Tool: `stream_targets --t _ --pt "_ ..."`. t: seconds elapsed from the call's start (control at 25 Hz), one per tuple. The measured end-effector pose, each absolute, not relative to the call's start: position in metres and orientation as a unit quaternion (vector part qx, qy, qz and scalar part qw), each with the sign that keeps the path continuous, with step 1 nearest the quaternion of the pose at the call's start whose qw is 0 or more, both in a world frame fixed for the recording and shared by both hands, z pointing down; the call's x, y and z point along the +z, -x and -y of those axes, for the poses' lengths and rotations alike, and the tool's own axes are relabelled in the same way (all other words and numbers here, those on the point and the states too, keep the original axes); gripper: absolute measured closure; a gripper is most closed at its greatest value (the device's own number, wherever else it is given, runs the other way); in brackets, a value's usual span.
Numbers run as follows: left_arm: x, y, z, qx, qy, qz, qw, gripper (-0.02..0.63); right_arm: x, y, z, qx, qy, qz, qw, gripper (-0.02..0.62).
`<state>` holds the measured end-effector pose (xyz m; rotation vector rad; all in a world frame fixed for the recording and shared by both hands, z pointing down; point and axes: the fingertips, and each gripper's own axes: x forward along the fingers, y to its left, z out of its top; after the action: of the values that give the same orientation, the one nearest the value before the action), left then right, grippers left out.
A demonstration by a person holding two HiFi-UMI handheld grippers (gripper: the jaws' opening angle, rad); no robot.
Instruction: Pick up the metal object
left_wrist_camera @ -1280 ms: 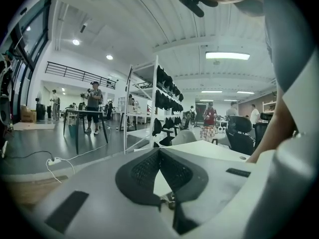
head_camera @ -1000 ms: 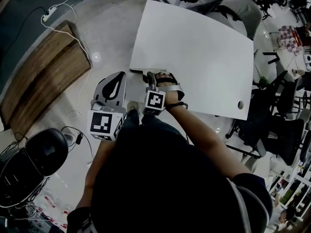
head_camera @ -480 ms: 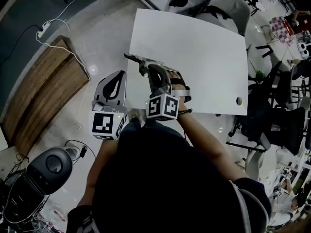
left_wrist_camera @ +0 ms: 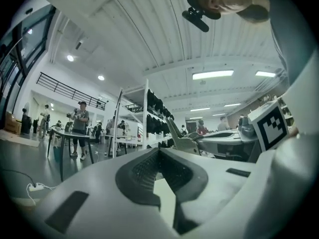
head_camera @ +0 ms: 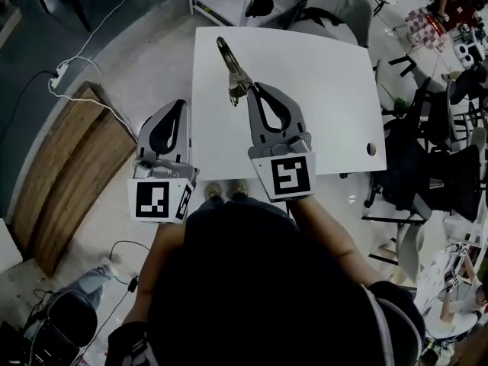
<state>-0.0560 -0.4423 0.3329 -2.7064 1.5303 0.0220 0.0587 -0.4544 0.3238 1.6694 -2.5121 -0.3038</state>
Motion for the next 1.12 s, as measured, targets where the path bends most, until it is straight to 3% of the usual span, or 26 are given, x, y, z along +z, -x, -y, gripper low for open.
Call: stream_targets --t 0.32,1.12 --pt "0.3 0.047 0.445 0.02 0.869 -0.491 0.052 0.583 0.309 -0.094 0.448 -0.027 -0.588 0.808 -0.024 0.565" --pt "0.303 0.034 0.444 0.014 0.873 -0.485 0.052 0.583 0.318 -0.106 0.443 -0.003 -0.597 0.802 -0.016 0.566"
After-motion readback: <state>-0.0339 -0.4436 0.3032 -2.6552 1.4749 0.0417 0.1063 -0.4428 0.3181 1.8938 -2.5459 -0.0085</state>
